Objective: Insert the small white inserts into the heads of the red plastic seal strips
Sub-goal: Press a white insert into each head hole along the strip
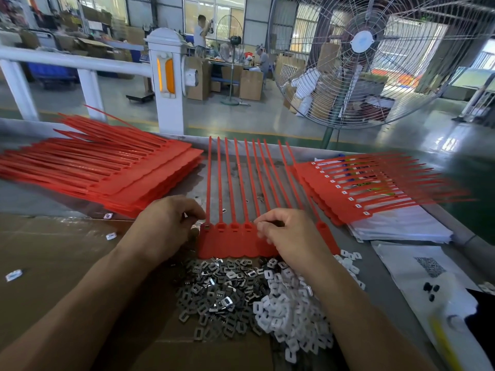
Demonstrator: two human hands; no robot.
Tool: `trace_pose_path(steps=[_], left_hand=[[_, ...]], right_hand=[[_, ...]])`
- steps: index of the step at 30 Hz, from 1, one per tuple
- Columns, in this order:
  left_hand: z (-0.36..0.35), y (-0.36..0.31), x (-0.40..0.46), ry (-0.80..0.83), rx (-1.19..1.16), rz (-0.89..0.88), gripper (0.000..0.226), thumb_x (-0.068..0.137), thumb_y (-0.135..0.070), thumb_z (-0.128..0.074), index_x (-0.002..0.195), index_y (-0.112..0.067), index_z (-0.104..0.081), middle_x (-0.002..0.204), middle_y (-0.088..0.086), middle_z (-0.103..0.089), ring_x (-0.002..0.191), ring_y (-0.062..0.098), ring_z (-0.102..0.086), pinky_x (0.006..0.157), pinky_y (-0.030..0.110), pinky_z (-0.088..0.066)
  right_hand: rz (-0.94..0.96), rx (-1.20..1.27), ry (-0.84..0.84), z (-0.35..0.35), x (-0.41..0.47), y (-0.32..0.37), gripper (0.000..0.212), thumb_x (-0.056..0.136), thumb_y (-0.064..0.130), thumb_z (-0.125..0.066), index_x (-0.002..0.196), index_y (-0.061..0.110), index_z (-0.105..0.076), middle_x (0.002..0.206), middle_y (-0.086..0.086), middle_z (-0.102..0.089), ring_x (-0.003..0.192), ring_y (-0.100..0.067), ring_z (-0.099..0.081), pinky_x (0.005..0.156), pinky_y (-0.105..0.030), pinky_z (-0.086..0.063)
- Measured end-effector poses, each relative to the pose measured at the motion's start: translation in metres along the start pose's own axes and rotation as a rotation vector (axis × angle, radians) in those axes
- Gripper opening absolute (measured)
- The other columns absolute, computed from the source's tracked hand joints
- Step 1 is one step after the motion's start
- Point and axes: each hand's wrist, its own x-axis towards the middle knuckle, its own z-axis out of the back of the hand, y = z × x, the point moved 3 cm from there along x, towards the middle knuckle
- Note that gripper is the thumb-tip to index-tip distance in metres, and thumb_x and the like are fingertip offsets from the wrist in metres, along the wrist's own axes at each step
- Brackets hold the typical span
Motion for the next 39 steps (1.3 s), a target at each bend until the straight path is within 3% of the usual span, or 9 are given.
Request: trace_pose_path(steps=[5, 9, 15, 18, 22, 24, 29, 33, 39], left_hand=[[-0.001, -0.002, 0.0, 0.072, 0.067, -0.039, 0.027, 0.09, -0.01, -0.07, 0.092, -0.036, -0.078, 0.095, -0.018, -0.066, 0.089, 0.003, -0.062, 0.085, 0.03, -0.051], [0.002, -0.005, -0.001, 0.085, 0.184, -0.122, 0.029, 0.089, -0.012, -0.071, 0.098, -0.039, -0.078, 0.1, -0.019, -0.066, 0.098, 0.006, -0.06, 0.093, 0.039, -0.05], [0.002, -0.01, -0.001, 0.084, 0.199, -0.193, 0.026, 0.085, -0.015, -0.076, 0.095, -0.038, -0.078, 0.098, -0.019, -0.066, 0.099, 0.008, -0.061, 0.091, 0.042, -0.049], [0.001, -0.007, 0.0, 0.025, 0.143, -0.187, 0.03, 0.087, -0.006, -0.068, 0.092, -0.033, -0.079, 0.095, -0.016, -0.066, 0.095, 0.01, -0.062, 0.087, 0.039, -0.051], [-0.002, -0.01, -0.001, -0.066, 0.026, -0.157, 0.021, 0.091, -0.009, -0.069, 0.096, -0.027, -0.079, 0.09, -0.019, -0.066, 0.085, 0.001, -0.062, 0.076, 0.016, -0.046], [-0.005, -0.015, -0.003, -0.076, -0.056, -0.156, 0.019, 0.09, -0.011, -0.072, 0.097, -0.028, -0.078, 0.089, -0.02, -0.067, 0.082, 0.001, -0.062, 0.075, 0.018, -0.047], [-0.018, -0.035, -0.009, -0.082, -0.184, -0.235, 0.021, 0.087, -0.013, -0.076, 0.1, -0.028, -0.075, 0.09, -0.017, -0.069, 0.083, 0.007, -0.063, 0.072, 0.012, -0.045], [-0.025, -0.045, -0.013, -0.064, -0.214, -0.326, 0.023, 0.087, -0.017, -0.077, 0.102, -0.033, -0.071, 0.091, -0.017, -0.067, 0.081, 0.008, -0.064, 0.069, 0.011, -0.044], [-0.026, -0.044, -0.013, -0.034, -0.226, -0.33, 0.02, 0.085, -0.022, -0.079, 0.097, -0.036, -0.07, 0.094, -0.017, -0.068, 0.086, 0.009, -0.065, 0.071, 0.015, -0.045]], right_hand=[[-0.003, 0.01, -0.003, 0.0, -0.001, 0.002, 0.012, 0.101, 0.03, -0.064, 0.102, 0.032, -0.075, 0.081, 0.027, -0.073, 0.07, -0.011, -0.07, 0.052, -0.006, -0.046], [-0.012, 0.009, 0.001, 0.0, -0.001, 0.004, 0.012, 0.101, 0.029, -0.064, 0.102, 0.033, -0.075, 0.079, 0.027, -0.072, 0.077, -0.025, -0.07, 0.05, -0.012, -0.049], [-0.02, 0.009, -0.002, 0.0, -0.002, 0.004, 0.012, 0.101, 0.029, -0.064, 0.102, 0.032, -0.075, 0.079, 0.026, -0.073, 0.075, -0.015, -0.071, 0.052, -0.008, -0.049], [-0.02, 0.002, -0.001, 0.001, -0.004, 0.006, 0.012, 0.101, 0.03, -0.063, 0.103, 0.033, -0.075, 0.08, 0.025, -0.073, 0.075, -0.013, -0.071, 0.055, -0.011, -0.05], [0.001, 0.043, -0.032, 0.003, -0.006, 0.01, 0.014, 0.1, 0.025, -0.064, 0.099, 0.033, -0.076, 0.085, 0.02, -0.075, 0.076, 0.005, -0.067, 0.073, -0.02, -0.049], [0.026, 0.085, -0.059, 0.004, -0.008, 0.013, 0.015, 0.099, 0.023, -0.065, 0.099, 0.034, -0.076, 0.089, 0.018, -0.075, 0.08, 0.008, -0.065, 0.081, -0.021, -0.049], [0.097, 0.228, -0.042, 0.001, -0.01, 0.023, 0.021, 0.1, 0.021, -0.066, 0.112, 0.036, -0.073, 0.096, 0.016, -0.076, 0.079, 0.004, -0.07, 0.071, -0.013, -0.05], [0.108, 0.251, 0.029, -0.007, -0.012, 0.029, 0.022, 0.101, 0.02, -0.065, 0.117, 0.035, -0.07, 0.103, 0.014, -0.076, 0.08, -0.002, -0.072, 0.077, -0.02, -0.053], [0.125, 0.211, 0.067, -0.012, -0.014, 0.031, 0.023, 0.102, 0.019, -0.064, 0.117, 0.034, -0.071, 0.106, 0.019, -0.073, 0.081, 0.0, -0.071, 0.075, -0.016, -0.054]])
